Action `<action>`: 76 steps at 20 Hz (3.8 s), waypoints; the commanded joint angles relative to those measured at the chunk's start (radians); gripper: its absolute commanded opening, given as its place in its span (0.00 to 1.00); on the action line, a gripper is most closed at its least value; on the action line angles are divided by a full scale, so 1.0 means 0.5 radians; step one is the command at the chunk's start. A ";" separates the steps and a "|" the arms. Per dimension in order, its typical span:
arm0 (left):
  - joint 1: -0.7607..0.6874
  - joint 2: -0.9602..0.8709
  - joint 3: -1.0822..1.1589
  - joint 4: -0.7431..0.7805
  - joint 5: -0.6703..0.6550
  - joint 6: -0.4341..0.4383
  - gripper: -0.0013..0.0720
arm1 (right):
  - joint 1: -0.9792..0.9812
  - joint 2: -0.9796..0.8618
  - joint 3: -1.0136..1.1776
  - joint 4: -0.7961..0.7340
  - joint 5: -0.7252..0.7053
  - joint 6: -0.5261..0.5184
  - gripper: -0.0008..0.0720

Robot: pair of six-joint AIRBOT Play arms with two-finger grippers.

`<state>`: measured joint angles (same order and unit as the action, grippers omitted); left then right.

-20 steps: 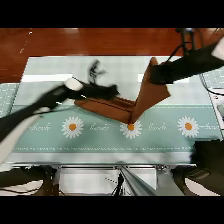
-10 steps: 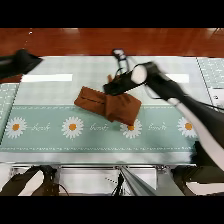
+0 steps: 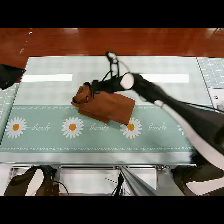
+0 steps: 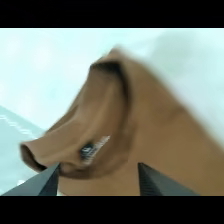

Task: Fold the shirts.

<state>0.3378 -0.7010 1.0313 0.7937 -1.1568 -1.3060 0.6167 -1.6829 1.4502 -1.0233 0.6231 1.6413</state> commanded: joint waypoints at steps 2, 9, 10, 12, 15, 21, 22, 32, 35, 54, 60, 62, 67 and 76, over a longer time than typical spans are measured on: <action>0.010 -0.012 -0.047 0.008 -0.021 0.024 0.04 | -0.371 0.323 -0.001 -0.914 0.983 -0.050 0.51; 0.009 -0.014 -0.047 0.056 -0.065 0.022 0.04 | -1.275 0.369 -0.595 -0.250 1.560 -0.114 0.73; 0.009 -0.014 -0.048 0.078 -0.074 0.022 0.04 | -1.278 0.369 -0.724 -0.009 1.408 -0.203 0.81; 0.009 -0.014 -0.048 0.108 -0.111 0.021 0.04 | -1.189 0.369 -0.925 0.359 1.081 -0.379 0.83; 0.009 -0.014 -0.047 0.112 -0.150 0.021 0.04 | -0.949 0.369 -1.106 0.685 0.583 -0.552 0.83; 0.009 -0.014 -0.047 0.111 -0.172 0.020 0.04 | -0.541 0.275 -1.131 0.937 0.005 -0.464 0.83; 0.009 -0.014 -0.047 0.112 -0.172 0.021 0.04 | -0.516 0.252 -1.125 0.955 -0.026 -0.439 0.79; 0.005 -0.146 -0.048 0.111 -0.089 0.021 0.04 | -1.322 1.299 -1.115 0.513 0.800 -0.462 0.05; 0.005 -0.282 -0.048 0.111 -0.077 0.022 0.04 | -1.817 1.750 -1.115 0.245 1.105 -0.146 0.04; -0.198 -1.033 -0.047 0.105 0.429 0.398 0.04 | -3.426 2.049 -0.519 -1.707 2.354 -0.219 0.05; -0.198 -1.046 -0.047 0.104 0.537 0.480 0.04 | -3.426 2.036 -0.629 -1.896 2.464 -0.237 0.26; -0.198 -1.045 -0.047 0.105 0.531 0.517 0.04 | -3.426 2.036 -0.634 -2.080 2.450 -0.266 0.45; -0.198 -1.041 -0.005 0.105 0.356 0.549 0.20 | -3.420 2.033 -0.634 -1.942 1.917 -0.236 0.45; -0.577 -0.959 0.571 0.513 -0.023 0.276 0.57 | -2.794 1.600 -0.634 0.354 1.107 -0.765 0.62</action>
<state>0.1410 -1.2022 1.2247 0.8951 -1.1305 -1.0645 -0.9512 -0.7929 1.1332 -1.1049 1.2583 1.3540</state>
